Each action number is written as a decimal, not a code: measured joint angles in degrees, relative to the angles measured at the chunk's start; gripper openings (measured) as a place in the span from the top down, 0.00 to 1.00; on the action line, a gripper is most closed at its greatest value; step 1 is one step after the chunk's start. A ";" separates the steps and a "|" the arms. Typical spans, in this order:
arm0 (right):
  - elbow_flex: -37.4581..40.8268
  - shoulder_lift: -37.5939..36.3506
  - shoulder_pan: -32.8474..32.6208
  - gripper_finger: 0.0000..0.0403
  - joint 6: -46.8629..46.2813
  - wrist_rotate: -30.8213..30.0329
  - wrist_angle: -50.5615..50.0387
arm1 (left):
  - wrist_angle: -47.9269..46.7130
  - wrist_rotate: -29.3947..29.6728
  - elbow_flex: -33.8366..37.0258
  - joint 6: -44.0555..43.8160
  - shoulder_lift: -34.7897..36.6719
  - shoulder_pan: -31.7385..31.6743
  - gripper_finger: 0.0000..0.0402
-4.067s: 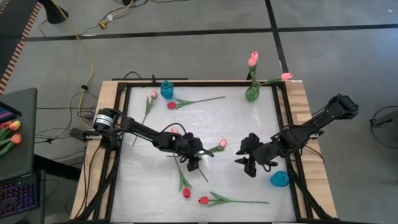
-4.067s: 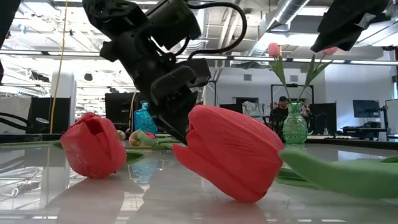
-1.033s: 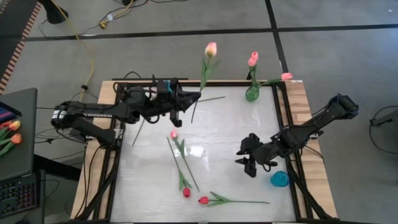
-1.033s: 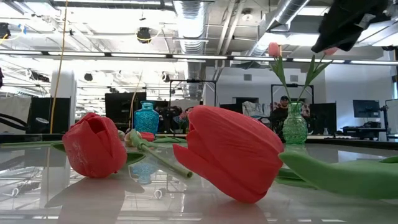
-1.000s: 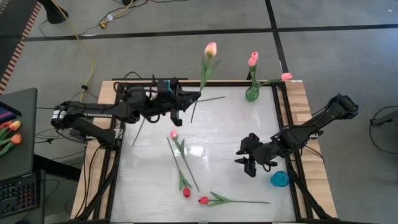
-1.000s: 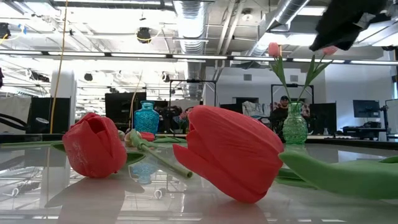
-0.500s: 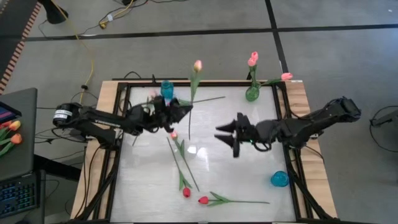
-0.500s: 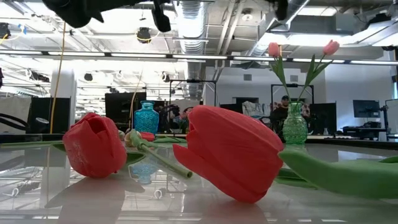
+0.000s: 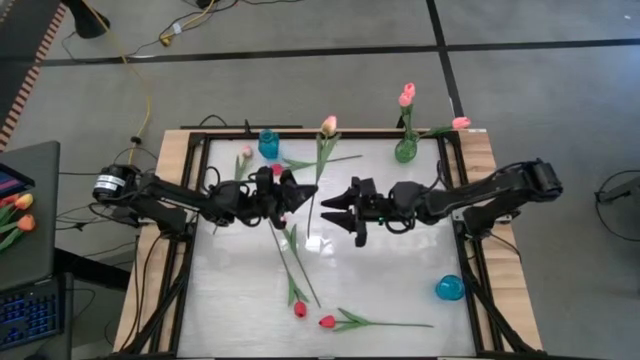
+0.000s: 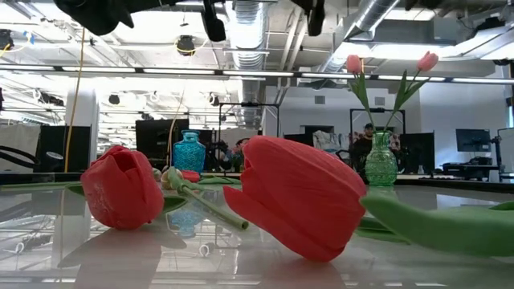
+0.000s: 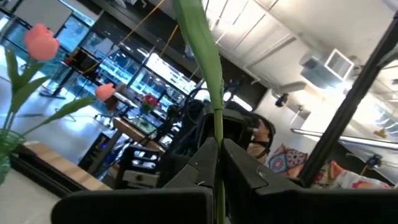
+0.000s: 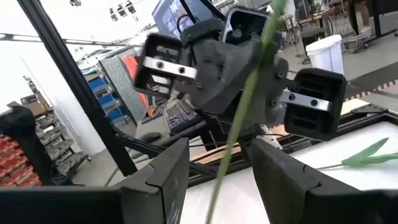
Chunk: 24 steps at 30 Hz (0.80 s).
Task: Sort flowers into vase by color
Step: Put the bottom right light pink flower into the top blue vase
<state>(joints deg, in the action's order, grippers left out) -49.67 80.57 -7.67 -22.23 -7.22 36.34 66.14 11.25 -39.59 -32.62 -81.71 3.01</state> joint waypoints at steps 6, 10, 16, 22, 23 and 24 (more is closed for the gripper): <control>0.00 3.20 0.35 0.51 0.22 -0.17 3.05 | -1.82 -0.26 0.00 -0.98 0.00 0.07 1.00; 0.00 4.14 0.34 0.51 0.19 -0.20 3.23 | -2.56 -0.35 0.00 -1.17 0.00 0.11 1.00; -0.04 4.12 0.47 0.51 0.21 -0.74 3.61 | -4.49 -0.30 0.00 -1.36 0.00 0.11 1.00; -0.07 4.12 1.21 0.51 0.22 -2.56 4.85 | -5.13 0.06 0.00 -1.66 0.00 0.09 1.00; -0.07 4.12 1.53 0.51 0.21 -2.56 4.87 | -5.10 0.14 0.00 -1.66 0.00 0.09 1.00; -0.07 4.12 1.72 0.51 0.21 -2.57 4.93 | -5.08 0.30 0.00 -1.66 0.00 0.09 1.00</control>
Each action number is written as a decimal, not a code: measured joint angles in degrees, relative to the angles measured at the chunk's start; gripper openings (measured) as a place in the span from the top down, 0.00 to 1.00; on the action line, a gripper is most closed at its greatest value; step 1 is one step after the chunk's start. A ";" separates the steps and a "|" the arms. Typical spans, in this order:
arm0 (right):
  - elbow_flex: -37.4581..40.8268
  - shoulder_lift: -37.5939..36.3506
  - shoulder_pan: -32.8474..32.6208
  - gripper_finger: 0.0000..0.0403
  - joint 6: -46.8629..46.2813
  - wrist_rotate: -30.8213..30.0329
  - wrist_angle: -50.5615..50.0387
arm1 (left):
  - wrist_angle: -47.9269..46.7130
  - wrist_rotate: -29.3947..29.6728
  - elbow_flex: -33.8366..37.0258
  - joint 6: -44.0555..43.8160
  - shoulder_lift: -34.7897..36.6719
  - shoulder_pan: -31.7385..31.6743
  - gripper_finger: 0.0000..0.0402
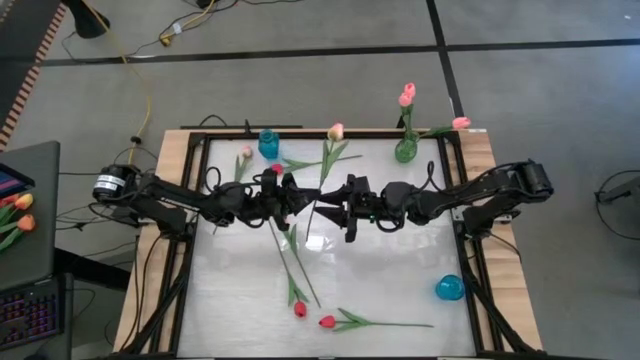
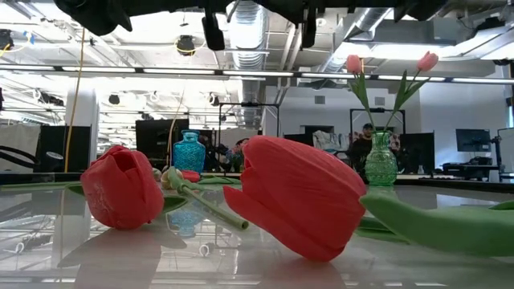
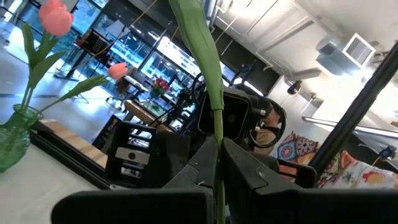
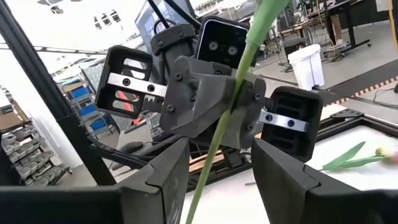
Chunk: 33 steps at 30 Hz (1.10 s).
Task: Sort flowers into vase by color
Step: Put the bottom right light pink flower into the top blue vase
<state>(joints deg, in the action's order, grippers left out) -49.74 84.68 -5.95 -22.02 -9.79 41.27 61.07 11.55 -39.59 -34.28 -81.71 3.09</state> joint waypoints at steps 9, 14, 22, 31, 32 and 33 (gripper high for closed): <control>0.00 0.00 0.49 0.51 -0.37 -0.58 0.26 | -0.01 2.75 0.00 0.06 0.00 0.00 1.00; 0.00 0.00 0.50 0.51 -0.37 -0.73 0.42 | -0.01 5.29 0.00 -0.46 0.00 0.00 1.00; 0.00 0.00 0.92 0.51 -0.39 -0.80 0.40 | 0.03 5.81 0.00 -1.52 -0.09 -0.02 1.00; -0.02 -0.02 1.11 0.51 -0.44 -0.78 -0.36 | -1.43 3.92 -4.08 0.42 -2.91 0.16 1.00; -0.02 -0.02 1.05 0.51 -0.45 -0.75 -0.36 | -1.14 4.02 -4.28 1.11 -2.80 -0.03 1.00; -0.02 -0.02 0.83 0.51 -0.54 -0.74 -0.28 | -0.91 4.10 -4.28 1.61 -2.47 -0.10 1.00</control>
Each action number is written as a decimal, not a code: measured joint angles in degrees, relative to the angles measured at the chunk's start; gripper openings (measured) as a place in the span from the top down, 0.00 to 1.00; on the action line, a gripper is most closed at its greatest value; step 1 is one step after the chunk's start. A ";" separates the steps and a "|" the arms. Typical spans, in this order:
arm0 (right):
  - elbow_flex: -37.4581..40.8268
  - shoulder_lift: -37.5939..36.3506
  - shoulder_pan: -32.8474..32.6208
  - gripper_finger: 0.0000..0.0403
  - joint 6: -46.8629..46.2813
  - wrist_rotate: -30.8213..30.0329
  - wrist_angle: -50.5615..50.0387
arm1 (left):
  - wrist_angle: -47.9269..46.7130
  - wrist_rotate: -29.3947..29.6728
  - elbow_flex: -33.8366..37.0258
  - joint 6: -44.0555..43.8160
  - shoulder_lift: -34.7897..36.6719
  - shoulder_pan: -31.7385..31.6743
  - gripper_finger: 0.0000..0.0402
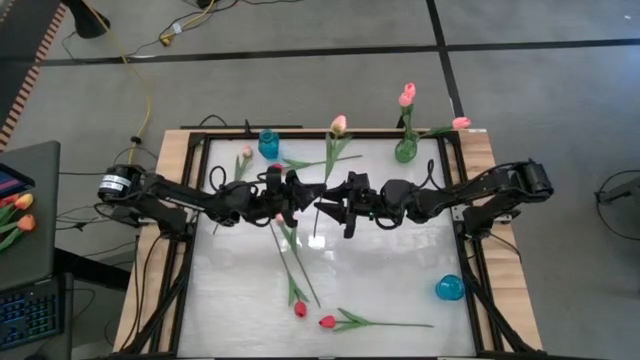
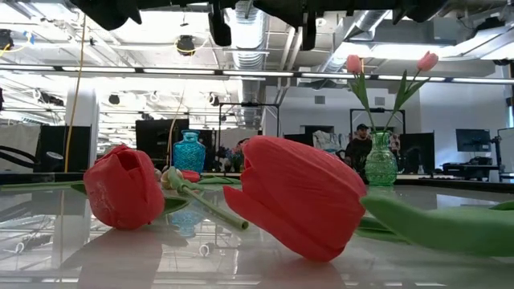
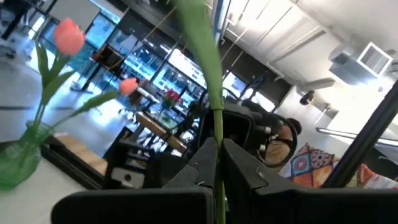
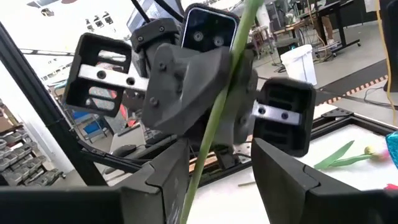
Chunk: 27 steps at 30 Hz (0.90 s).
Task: Sort flowers into vase by color
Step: Put the bottom right light pink flower into the top blue vase
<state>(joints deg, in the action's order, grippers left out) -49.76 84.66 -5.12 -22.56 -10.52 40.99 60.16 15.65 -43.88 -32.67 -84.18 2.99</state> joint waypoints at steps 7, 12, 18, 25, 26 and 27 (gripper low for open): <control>0.00 0.00 -0.55 0.58 0.02 0.00 -0.65 | -0.61 -0.21 0.07 -0.53 0.18 -0.06 1.00; 0.00 0.00 -0.51 0.70 0.02 -0.01 -0.59 | -0.72 -0.21 0.07 -0.67 0.18 -0.03 1.00; 0.00 -0.02 -0.57 0.88 0.01 0.16 -0.72 | -0.75 -0.63 0.07 -1.36 0.18 0.01 1.00; 0.00 -0.10 -1.33 0.94 -2.42 1.69 -2.15 | -2.07 -5.55 0.09 -0.82 0.20 -0.01 1.00; 0.00 -0.38 -1.39 0.94 -3.62 2.10 -3.35 | -3.31 -5.97 0.09 -0.82 0.20 -0.01 1.00; 0.00 -0.70 -1.53 0.93 -4.43 2.85 -5.05 | -4.49 -6.50 0.09 -0.82 0.20 -0.06 1.00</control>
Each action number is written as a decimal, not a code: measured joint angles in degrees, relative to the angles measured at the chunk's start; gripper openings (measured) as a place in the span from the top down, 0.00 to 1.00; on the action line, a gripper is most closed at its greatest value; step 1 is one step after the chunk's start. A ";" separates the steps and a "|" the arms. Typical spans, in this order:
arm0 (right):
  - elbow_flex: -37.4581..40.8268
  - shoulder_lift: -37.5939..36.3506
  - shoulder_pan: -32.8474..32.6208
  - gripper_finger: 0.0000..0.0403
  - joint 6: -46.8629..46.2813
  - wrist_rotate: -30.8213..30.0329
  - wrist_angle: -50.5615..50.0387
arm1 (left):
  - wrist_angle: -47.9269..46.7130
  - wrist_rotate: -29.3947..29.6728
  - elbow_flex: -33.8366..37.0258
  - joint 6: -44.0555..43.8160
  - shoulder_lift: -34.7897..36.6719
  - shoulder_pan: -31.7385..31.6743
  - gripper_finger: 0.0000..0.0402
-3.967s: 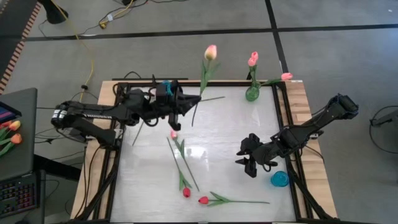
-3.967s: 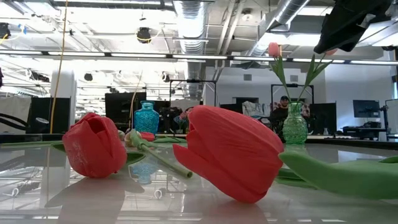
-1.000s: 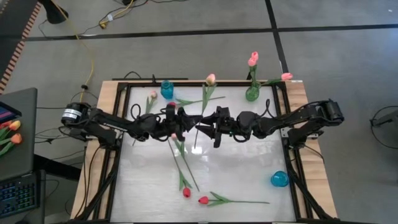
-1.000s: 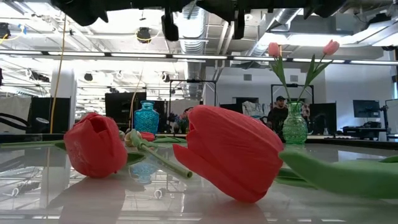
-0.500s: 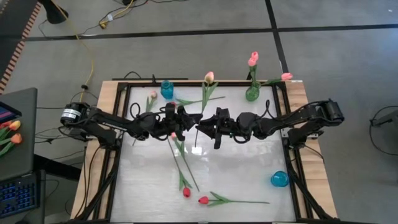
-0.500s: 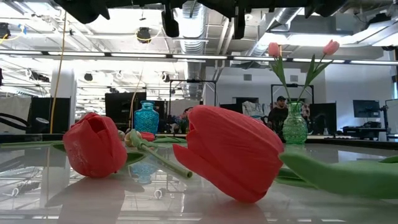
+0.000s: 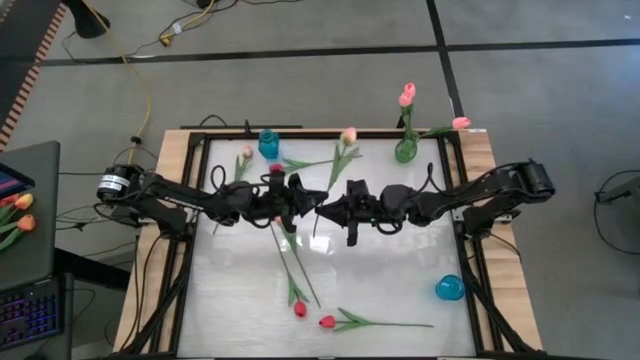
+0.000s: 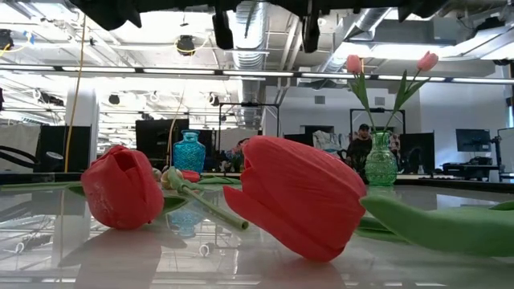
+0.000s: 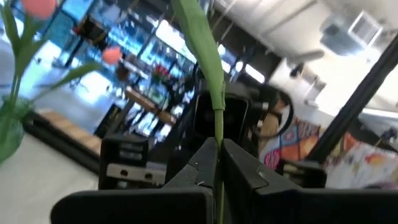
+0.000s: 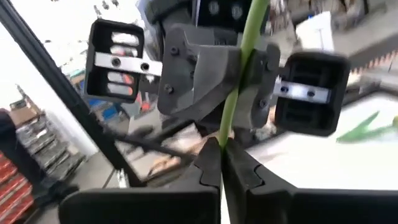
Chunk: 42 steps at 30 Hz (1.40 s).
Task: Sort flowers into vase by color
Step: Put the bottom right light pink flower into the top blue vase
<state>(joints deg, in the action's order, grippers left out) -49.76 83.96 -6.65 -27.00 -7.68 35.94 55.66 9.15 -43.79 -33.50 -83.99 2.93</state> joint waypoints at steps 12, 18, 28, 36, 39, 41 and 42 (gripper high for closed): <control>0.00 -3.59 -3.32 0.94 -3.42 1.87 -15.24 | -7.53 -9.44 0.06 -3.69 0.00 -1.67 0.79; 0.00 -4.06 -3.65 0.94 -4.65 1.80 -15.48 | -7.69 -11.68 0.06 -3.87 0.00 -2.57 0.78; 0.00 -4.10 -3.61 0.93 -4.66 1.66 -15.53 | -7.73 -11.89 0.06 -3.85 0.00 -2.57 0.91; 0.00 -4.10 -3.28 0.87 -4.60 1.56 -15.38 | -7.72 -11.42 0.02 -3.85 0.00 -2.59 1.00; 0.00 -4.10 -3.28 0.85 -4.48 1.75 -15.27 | -7.75 -11.39 0.02 -3.85 0.00 -2.57 1.00; 0.00 -4.10 -3.32 0.83 -3.81 2.28 -15.15 | -7.84 -11.03 0.02 -3.79 0.00 -2.57 1.00; 0.00 -4.10 -3.37 0.81 -2.42 2.90 -14.91 | -7.85 -10.67 0.02 -3.63 0.00 -2.57 1.00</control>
<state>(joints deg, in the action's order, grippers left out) -49.76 79.85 -10.02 -29.42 -4.78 21.04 47.81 -1.52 -43.77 -37.12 -83.99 0.36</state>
